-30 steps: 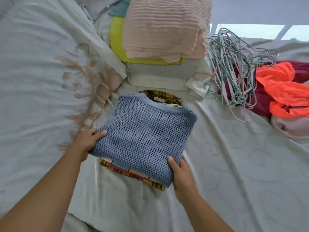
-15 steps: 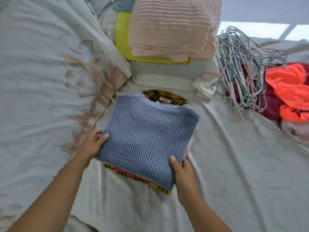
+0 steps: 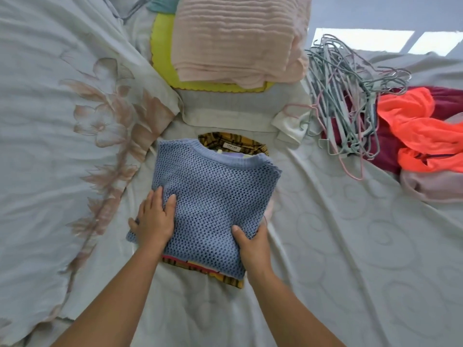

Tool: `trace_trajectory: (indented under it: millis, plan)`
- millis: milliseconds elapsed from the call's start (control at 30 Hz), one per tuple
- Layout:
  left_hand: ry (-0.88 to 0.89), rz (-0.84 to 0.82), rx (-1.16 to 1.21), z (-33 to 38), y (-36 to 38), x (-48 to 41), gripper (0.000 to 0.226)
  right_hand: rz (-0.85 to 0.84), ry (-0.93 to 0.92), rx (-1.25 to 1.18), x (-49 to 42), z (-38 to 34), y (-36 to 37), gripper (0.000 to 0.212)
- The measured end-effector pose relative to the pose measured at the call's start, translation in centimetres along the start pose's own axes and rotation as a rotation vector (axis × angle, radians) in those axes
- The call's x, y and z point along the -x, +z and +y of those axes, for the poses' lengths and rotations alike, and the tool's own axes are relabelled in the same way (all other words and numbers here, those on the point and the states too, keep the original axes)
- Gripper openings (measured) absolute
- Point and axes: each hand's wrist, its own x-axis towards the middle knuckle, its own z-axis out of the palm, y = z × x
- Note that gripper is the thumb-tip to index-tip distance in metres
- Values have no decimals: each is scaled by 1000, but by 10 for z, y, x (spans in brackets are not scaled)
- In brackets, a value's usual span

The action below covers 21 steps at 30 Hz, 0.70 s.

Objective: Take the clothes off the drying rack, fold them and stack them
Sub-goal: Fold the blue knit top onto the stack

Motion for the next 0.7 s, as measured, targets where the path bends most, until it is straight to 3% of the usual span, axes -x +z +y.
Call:
trace_trajectory:
  millis: [167,267,400,500,600,700]
  plan:
    - [81,70,18,2,-6,-2,69,-148,198,-57,7,-6,-45,26]
    - [197,111,102,34,-4,25,85,-52,240,-135,5,4,-100,18]
    - [482,131,161,106,28,103,72,104,252,-188,-9,15,-190,9]
    - [582,-75,294,149,75,160,63,236,212,-138,-27,14,-266,10]
    - [344,-537,436,185,124,210,47,366,154,-66,-48,3,-348,12]
    - [145,-707,484,206,169,243,19,413,-27,261,-82,-10,-420,22]
